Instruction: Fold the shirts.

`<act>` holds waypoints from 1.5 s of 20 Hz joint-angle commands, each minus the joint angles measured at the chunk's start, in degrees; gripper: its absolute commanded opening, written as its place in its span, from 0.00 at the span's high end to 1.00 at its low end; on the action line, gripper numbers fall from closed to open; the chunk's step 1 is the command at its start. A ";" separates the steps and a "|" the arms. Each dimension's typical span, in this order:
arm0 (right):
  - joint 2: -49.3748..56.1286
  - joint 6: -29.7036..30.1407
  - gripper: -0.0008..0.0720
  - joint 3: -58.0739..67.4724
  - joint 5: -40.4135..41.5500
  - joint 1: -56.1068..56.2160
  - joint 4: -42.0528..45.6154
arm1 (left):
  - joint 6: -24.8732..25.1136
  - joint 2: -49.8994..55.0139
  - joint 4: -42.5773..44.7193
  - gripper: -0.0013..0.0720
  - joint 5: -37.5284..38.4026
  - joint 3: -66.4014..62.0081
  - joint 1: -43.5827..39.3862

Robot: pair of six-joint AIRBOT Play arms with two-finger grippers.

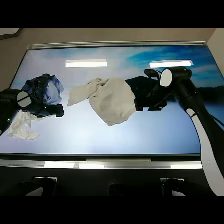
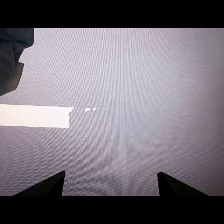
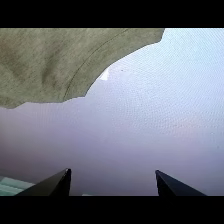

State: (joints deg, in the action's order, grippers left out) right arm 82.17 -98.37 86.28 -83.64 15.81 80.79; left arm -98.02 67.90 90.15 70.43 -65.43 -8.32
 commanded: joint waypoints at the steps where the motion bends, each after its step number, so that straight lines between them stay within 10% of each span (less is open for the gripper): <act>1: 0.00 -0.02 0.14 -0.02 -0.02 0.04 0.00 | 0.02 -0.04 0.02 0.05 -0.02 0.02 0.04; 17: 0.00 -0.02 0.14 -0.02 0.00 0.04 0.00 | -0.66 0.13 -3.54 0.05 -5.20 0.04 0.02; 25: 0.00 2.25 0.14 -0.02 0.00 0.04 0.96 | -13.44 4.39 -20.68 0.04 -19.87 1.29 -0.50; 30: 0.00 1.86 0.14 -0.02 4.15 -0.92 16.26 | -4.15 13.73 -40.24 0.04 -25.00 1.25 -5.38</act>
State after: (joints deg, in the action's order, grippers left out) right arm 82.17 -94.52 86.28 -81.60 15.62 88.64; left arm -105.89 76.88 62.08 48.71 -64.27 -11.31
